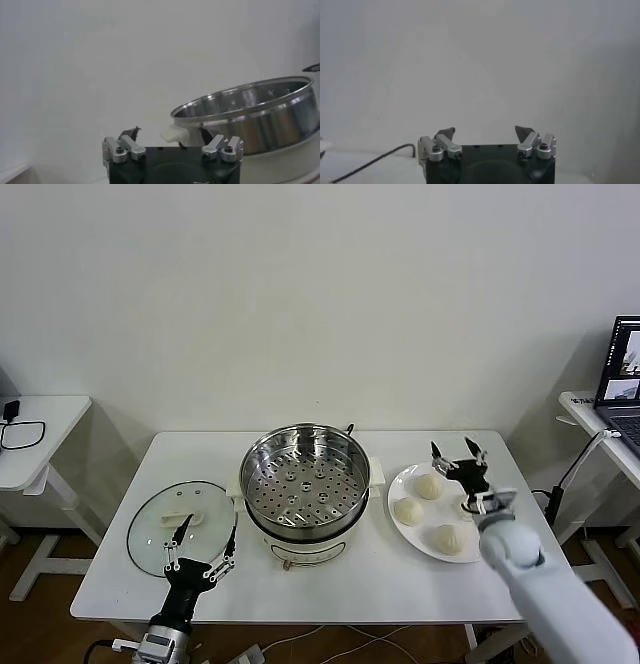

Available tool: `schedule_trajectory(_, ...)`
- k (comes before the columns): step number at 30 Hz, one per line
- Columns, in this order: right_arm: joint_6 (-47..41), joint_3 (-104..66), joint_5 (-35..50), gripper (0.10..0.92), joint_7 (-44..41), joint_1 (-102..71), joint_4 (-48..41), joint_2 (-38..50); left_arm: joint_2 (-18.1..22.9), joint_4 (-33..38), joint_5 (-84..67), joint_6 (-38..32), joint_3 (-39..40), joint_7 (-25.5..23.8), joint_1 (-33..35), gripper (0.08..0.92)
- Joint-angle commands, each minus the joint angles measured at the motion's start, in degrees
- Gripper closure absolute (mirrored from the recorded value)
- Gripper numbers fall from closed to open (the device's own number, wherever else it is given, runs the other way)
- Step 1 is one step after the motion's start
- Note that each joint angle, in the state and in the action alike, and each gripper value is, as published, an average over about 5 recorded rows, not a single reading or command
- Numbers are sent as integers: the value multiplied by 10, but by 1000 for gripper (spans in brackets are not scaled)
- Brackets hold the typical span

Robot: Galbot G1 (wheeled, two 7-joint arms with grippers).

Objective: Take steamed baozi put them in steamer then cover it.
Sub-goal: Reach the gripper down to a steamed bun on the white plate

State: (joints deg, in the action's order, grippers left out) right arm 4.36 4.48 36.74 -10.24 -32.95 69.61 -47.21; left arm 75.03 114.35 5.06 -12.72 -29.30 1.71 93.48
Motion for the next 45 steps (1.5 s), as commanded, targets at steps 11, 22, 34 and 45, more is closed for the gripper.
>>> schedule_trajectory(11,-12,300,-281,203,-623,402,-302,-14,4,-1,0,1,2,0,0,177)
schedule_trajectory(22,11,332,-443,203,-627,416,-360,-108,5,-2,0,0,0,0,3,177)
schedule_trajectory(34,23,323,-497,203,-584,397,-438,-168,5,-10,-1,-4,2,1,2,177)
schedule_trajectory(45,35,312,-518,203,-542,386,-480,-199,5,-17,-1,-5,4,3,-2,177)
